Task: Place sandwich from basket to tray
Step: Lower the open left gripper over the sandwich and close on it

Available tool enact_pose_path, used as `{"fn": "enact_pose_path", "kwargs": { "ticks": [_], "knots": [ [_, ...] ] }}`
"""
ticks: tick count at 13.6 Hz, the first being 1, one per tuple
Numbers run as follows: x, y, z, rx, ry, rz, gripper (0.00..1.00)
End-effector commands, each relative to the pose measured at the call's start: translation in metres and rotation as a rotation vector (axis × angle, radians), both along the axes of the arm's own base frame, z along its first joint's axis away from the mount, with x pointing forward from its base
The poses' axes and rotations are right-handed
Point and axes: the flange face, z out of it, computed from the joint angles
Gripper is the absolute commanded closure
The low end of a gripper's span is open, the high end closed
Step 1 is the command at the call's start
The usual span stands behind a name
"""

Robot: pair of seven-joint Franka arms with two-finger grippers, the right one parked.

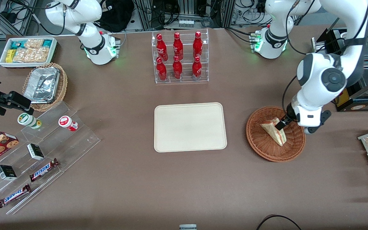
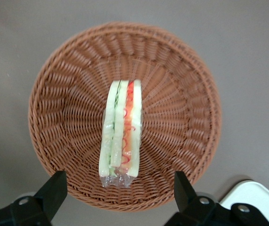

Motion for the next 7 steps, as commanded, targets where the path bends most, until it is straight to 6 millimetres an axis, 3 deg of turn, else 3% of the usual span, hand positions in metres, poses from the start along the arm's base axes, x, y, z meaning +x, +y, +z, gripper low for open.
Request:
{"fn": "enact_pose_path", "kwargs": {
  "ticks": [1,4,7],
  "knots": [
    [-0.014,-0.008,-0.009,0.005,0.004,0.013,0.00],
    [-0.019,-0.003,-0.035,0.003,0.032,0.021,0.00],
    [-0.016,-0.003,-0.049,-0.005,0.029,0.023,0.00]
  ]
}}
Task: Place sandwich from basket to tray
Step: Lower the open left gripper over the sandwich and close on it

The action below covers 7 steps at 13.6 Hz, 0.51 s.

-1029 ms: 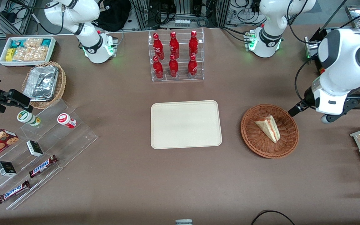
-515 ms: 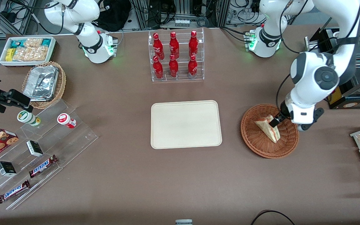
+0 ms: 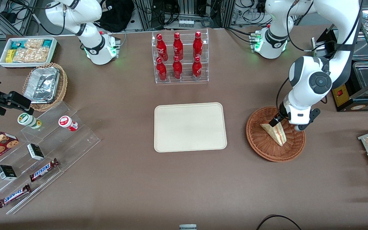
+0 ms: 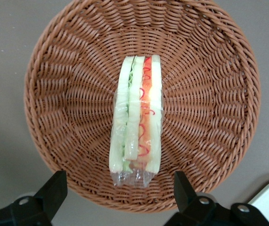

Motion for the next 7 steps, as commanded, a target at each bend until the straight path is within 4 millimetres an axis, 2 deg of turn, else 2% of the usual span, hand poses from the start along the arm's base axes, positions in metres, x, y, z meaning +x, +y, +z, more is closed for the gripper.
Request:
{"fn": "enact_pose_path", "kwargs": {
  "ticks": [1,4,6,7],
  "knots": [
    [0.002,0.002,-0.015,-0.005,0.000,0.022,0.00],
    [0.006,0.000,-0.040,-0.020,-0.009,0.023,0.00],
    [0.008,0.000,-0.047,-0.025,-0.009,0.024,0.01],
    [0.008,0.000,-0.048,-0.025,-0.009,0.024,0.11]
  ]
}}
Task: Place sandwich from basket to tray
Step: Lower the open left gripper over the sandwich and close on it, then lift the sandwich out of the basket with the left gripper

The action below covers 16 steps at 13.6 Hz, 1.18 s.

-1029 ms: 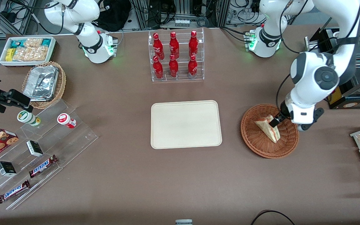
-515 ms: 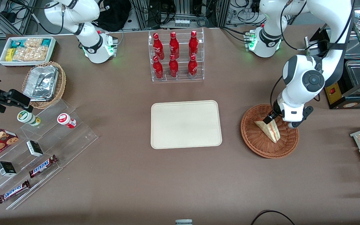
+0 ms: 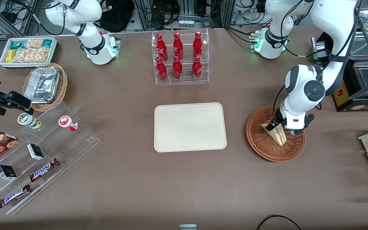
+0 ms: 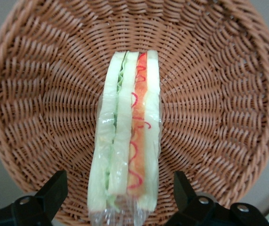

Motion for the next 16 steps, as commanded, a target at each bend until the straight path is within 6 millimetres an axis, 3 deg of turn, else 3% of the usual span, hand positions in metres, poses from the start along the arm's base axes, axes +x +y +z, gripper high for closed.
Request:
{"fn": "enact_pose_path", "kwargs": {
  "ticks": [1,2,3,5,6,8,10,12,13,14,16],
  "knots": [
    [0.003,0.000,-0.001,-0.003,-0.010,0.011,0.42],
    [0.005,0.000,0.001,-0.003,-0.012,0.002,0.68],
    [0.004,0.000,0.002,-0.001,-0.013,-0.003,0.85],
    [0.008,-0.001,0.008,0.003,-0.024,-0.011,0.92],
    [0.013,-0.001,0.024,0.005,-0.040,-0.009,0.93],
    [0.031,-0.006,0.075,0.024,0.002,-0.014,0.93],
    [0.052,-0.019,0.148,0.040,0.054,-0.033,0.93],
    [0.060,-0.058,0.212,0.045,0.067,-0.093,0.93],
    [0.057,-0.098,0.229,0.039,0.060,-0.145,0.93],
    [0.050,-0.137,0.237,0.027,0.047,-0.201,0.93],
    [0.028,-0.204,0.222,0.034,0.053,-0.288,0.93]
  ]
}}
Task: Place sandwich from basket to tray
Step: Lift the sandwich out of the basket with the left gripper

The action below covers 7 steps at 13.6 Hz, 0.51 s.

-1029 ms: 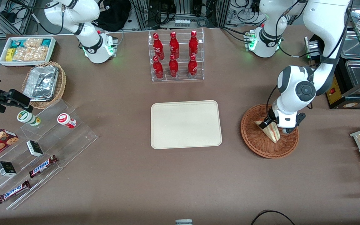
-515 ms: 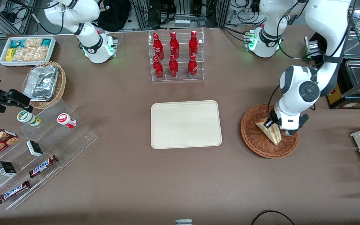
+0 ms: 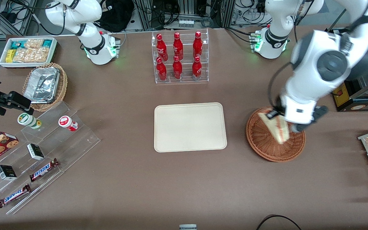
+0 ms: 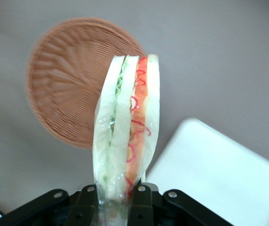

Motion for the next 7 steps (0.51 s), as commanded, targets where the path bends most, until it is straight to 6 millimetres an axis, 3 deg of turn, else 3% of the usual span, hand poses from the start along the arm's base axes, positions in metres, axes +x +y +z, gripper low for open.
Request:
{"fn": "enact_pose_path", "kwargs": {
  "ticks": [1,4,7],
  "knots": [
    [-0.017,-0.089,-0.040,0.015,0.042,-0.118,0.92],
    [-0.051,-0.184,-0.081,-0.009,0.028,-0.231,0.92],
    [-0.073,-0.237,-0.127,-0.042,0.012,-0.266,0.91]
  ]
}}
